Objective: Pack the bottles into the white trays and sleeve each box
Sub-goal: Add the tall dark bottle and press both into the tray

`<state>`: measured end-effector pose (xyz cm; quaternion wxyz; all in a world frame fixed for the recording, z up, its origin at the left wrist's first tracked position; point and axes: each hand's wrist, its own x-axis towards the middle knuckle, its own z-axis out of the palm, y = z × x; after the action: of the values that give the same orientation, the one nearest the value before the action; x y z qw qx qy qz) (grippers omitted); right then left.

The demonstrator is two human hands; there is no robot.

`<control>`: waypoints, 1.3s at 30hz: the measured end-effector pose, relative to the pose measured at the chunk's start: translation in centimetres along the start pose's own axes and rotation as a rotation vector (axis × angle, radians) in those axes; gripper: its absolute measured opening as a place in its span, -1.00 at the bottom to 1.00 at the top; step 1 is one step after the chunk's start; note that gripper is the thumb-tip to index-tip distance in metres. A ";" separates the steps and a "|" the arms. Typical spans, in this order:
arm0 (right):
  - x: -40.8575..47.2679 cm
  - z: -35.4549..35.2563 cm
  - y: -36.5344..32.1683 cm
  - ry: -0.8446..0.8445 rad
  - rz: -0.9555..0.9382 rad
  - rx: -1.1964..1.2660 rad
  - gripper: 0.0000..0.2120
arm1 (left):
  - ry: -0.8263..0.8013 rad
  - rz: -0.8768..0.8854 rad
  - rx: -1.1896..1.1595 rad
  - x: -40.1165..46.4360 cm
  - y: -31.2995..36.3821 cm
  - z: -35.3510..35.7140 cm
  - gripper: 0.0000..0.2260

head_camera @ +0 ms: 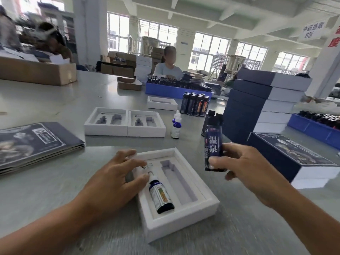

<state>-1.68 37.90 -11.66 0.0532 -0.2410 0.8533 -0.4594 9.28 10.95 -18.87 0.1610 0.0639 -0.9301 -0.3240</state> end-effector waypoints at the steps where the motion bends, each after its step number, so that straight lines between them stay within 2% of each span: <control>1: -0.6 0.7 -0.9 -0.045 -0.025 -0.021 -0.77 | 0.004 0.007 0.002 0.0 -0.2 0.1 -0.57; 3: -1.4 2.2 -1.9 -0.113 -0.042 -0.060 -0.61 | 0.009 0.011 0.010 0.1 -0.5 0.1 -0.58; 5: -1.8 3.6 -2.1 -0.108 -0.044 -0.121 -0.47 | 0.012 0.017 0.009 0.1 -0.6 0.2 -0.57; 9: -2.4 5.2 -2.0 0.028 -0.169 -0.418 -0.41 | 0.002 0.023 0.026 0.2 -0.7 0.2 -0.54; 13: -2.9 6.1 -1.7 0.073 -0.249 -0.614 -0.38 | 0.016 0.025 0.028 0.3 -0.8 0.3 -0.58; 16: -3.0 6.3 -1.5 0.078 -0.280 -0.622 -0.44 | 0.009 0.023 0.044 0.3 -0.9 0.4 -0.56; 19: -3.2 6.5 -1.2 0.110 -0.313 -0.670 -0.59 | 0.006 0.031 0.034 0.3 -1.0 0.4 -0.53; 22: -3.3 6.7 -1.0 0.178 -0.350 -0.763 -0.51 | 0.008 0.026 0.025 0.3 -1.0 0.4 -0.46; 29: -3.0 6.0 -1.1 0.173 -0.314 -0.698 -0.66 | 0.023 0.032 0.034 0.3 -1.0 0.5 -0.49; 34: -3.6 6.0 -1.4 0.042 -0.293 -0.699 -0.30 | 0.016 0.026 0.056 0.4 -0.8 0.4 -0.47; 39: -3.2 6.2 -1.8 0.069 -0.272 -0.674 -0.50 | 0.013 0.032 0.050 0.4 -0.8 0.5 -0.60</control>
<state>3.70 33.85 -14.21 -0.1194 -0.3405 0.9182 -0.1632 8.71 10.47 -19.62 0.1708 0.0549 -0.9377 -0.2976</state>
